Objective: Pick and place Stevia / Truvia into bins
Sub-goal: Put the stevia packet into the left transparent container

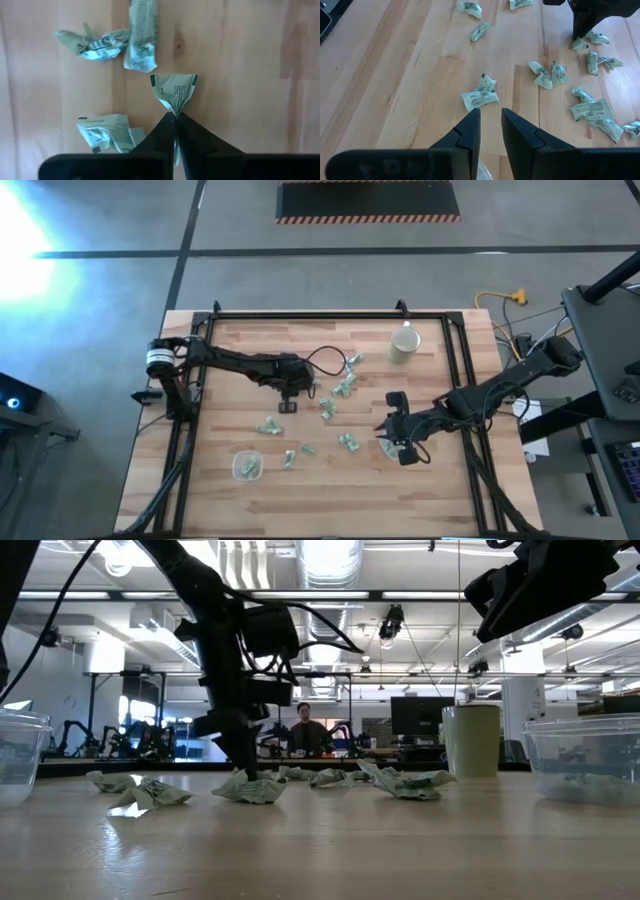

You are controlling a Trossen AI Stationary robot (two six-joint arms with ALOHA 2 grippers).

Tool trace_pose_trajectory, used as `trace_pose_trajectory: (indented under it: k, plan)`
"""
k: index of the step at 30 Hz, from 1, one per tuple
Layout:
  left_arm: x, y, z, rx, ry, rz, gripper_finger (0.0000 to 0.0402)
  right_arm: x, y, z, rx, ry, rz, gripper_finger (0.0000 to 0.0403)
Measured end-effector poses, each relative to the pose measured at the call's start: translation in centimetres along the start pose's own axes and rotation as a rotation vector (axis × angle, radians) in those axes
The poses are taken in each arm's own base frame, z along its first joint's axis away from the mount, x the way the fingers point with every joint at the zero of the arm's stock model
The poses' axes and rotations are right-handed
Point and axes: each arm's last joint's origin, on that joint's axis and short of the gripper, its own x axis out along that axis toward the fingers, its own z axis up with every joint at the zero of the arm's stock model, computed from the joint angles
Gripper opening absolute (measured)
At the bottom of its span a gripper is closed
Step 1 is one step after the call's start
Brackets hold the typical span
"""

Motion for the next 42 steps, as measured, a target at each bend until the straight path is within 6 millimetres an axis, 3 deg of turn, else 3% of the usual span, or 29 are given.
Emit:
trace_pose_trajectory:
  k: [5,14,31,42]
  plan:
    - [-1.1,0.2,0.0,-0.037,-0.018,0.013,0.0000,0.0,0.0,0.0,0.000,-0.001,0.000,0.0068]
    - [-4.7,-0.5,-0.7,-0.101,-0.013,-0.025,0.0000,0.0,0.0,0.0,-0.003,-0.003,0.001,0.0068]
    - [-13.3,-5.9,-3.1,-0.041,-0.093,-0.236,0.0000,0.1,0.0,0.0,-0.018,-0.004,0.001,0.0068]
    - [-16.2,-9.3,-4.9,-0.024,-0.082,-0.380,0.0000,0.1,0.0,0.1,-0.049,-0.025,0.003,0.0068]
